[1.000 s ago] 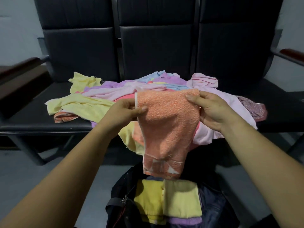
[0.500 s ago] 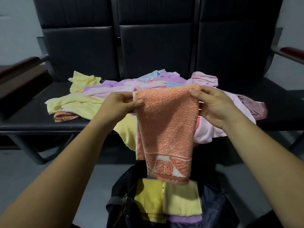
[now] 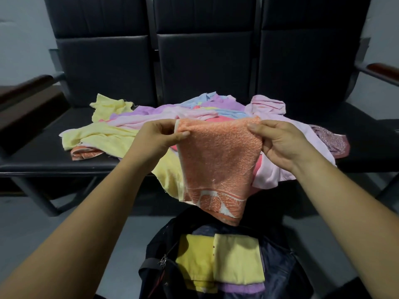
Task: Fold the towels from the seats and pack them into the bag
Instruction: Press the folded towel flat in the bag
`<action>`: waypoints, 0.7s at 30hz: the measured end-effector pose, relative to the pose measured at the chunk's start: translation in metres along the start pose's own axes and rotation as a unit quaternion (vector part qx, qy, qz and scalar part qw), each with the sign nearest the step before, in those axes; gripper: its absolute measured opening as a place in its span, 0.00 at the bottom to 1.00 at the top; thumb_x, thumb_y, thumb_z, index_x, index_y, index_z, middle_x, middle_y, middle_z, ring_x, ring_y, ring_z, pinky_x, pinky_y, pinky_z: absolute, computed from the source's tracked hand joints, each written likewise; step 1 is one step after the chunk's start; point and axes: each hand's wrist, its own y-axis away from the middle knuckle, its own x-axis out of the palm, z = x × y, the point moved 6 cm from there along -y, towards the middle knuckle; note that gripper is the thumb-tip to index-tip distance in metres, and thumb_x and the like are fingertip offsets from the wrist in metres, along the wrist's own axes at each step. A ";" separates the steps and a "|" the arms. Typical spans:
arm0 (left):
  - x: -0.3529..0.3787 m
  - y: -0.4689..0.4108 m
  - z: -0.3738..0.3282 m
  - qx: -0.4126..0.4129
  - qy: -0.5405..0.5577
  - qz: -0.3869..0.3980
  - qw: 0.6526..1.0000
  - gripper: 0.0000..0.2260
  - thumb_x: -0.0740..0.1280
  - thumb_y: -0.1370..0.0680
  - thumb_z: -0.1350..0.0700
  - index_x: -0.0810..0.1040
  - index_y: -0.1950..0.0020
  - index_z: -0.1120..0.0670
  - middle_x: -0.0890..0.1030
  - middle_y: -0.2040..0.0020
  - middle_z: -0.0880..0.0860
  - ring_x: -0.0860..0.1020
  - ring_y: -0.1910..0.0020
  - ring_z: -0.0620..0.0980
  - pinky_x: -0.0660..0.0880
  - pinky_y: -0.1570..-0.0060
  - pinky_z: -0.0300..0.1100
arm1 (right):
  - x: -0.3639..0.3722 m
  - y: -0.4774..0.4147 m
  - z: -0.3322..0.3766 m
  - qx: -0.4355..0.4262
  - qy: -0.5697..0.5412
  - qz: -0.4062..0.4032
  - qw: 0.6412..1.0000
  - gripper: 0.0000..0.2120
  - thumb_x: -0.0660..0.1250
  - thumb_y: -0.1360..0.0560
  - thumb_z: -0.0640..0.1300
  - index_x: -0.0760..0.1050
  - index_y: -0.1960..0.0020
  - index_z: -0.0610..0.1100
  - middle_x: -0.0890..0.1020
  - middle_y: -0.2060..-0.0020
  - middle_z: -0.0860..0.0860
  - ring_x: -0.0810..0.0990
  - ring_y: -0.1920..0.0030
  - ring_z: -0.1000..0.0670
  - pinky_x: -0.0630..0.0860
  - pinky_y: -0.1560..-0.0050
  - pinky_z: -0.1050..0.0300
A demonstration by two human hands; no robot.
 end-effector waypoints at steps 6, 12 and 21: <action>-0.005 -0.003 0.003 0.016 -0.019 -0.049 0.998 0.18 0.78 0.30 0.47 0.85 0.51 0.60 0.83 0.53 0.64 0.79 0.53 0.52 0.73 0.45 0.48 | -0.010 -0.001 0.004 -0.067 0.127 -0.061 0.988 0.01 0.75 0.27 0.40 0.84 0.55 0.44 0.87 0.56 0.49 0.84 0.52 0.50 0.79 0.44 0.52; 0.007 0.002 -0.005 0.038 0.063 -0.018 0.997 0.12 0.75 0.30 0.55 0.83 0.49 0.60 0.86 0.52 0.54 0.84 0.50 0.48 0.77 0.48 0.39 | -0.005 0.001 0.004 -0.078 0.066 -0.069 0.992 0.02 0.71 0.23 0.39 0.82 0.52 0.44 0.84 0.59 0.47 0.82 0.57 0.49 0.79 0.56 0.52; 0.011 0.005 -0.015 0.084 0.080 -0.033 0.993 0.05 0.68 0.19 0.57 0.76 0.45 0.51 0.85 0.54 0.49 0.82 0.54 0.46 0.79 0.53 0.42 | 0.016 0.008 0.009 -0.083 0.075 0.043 0.993 0.33 0.73 0.29 0.35 0.70 0.27 0.49 0.84 0.44 0.43 0.85 0.45 0.45 0.81 0.48 0.54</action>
